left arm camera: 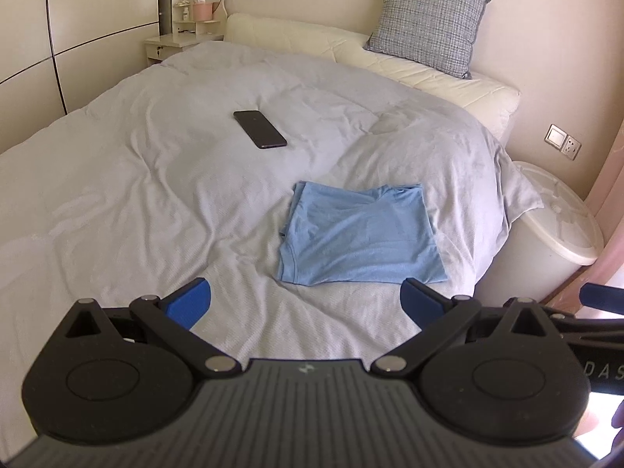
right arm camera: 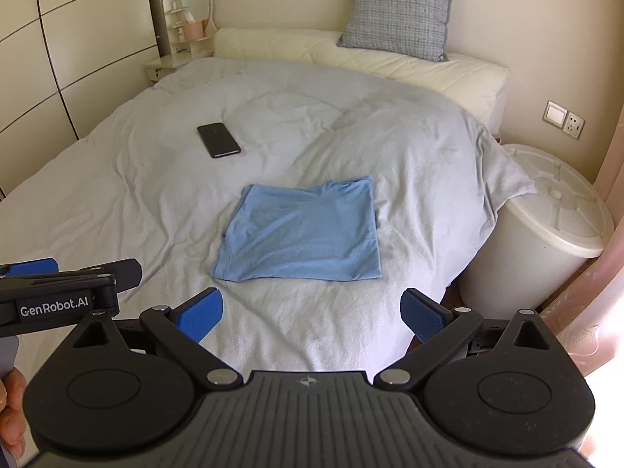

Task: Fold clothes

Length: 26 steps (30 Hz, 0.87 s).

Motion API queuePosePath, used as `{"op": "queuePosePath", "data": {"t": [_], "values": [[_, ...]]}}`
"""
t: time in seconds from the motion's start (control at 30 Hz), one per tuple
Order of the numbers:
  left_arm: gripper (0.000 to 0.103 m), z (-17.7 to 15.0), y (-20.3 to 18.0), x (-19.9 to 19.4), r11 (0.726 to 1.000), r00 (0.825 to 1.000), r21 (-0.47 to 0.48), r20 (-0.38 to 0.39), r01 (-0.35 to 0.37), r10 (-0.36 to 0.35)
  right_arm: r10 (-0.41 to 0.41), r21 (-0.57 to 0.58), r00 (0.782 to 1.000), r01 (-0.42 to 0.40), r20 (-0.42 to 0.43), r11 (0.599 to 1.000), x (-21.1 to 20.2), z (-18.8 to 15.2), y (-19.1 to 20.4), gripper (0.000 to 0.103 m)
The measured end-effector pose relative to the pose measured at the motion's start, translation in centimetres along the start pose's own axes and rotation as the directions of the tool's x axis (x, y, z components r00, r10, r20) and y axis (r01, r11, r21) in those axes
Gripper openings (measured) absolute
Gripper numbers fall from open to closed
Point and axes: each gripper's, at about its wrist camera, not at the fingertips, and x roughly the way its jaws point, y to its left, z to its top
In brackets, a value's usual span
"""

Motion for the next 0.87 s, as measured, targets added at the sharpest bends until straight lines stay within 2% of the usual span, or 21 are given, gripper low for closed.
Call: {"op": "queuePosePath", "data": {"t": [0.7,0.87], "values": [[0.102,0.3,-0.5,1.2,0.999,1.000,0.037,-0.024,-0.006,0.007,-0.011,0.010,1.000,0.011,-0.013,1.000,0.5,0.3,-0.1,0.100],[0.102,0.1,-0.9,0.9,0.998,1.000,0.059,0.003,0.003,-0.004,-0.014,0.014,1.000,0.014,-0.015,1.000,0.5,0.2,-0.1,0.100]]}}
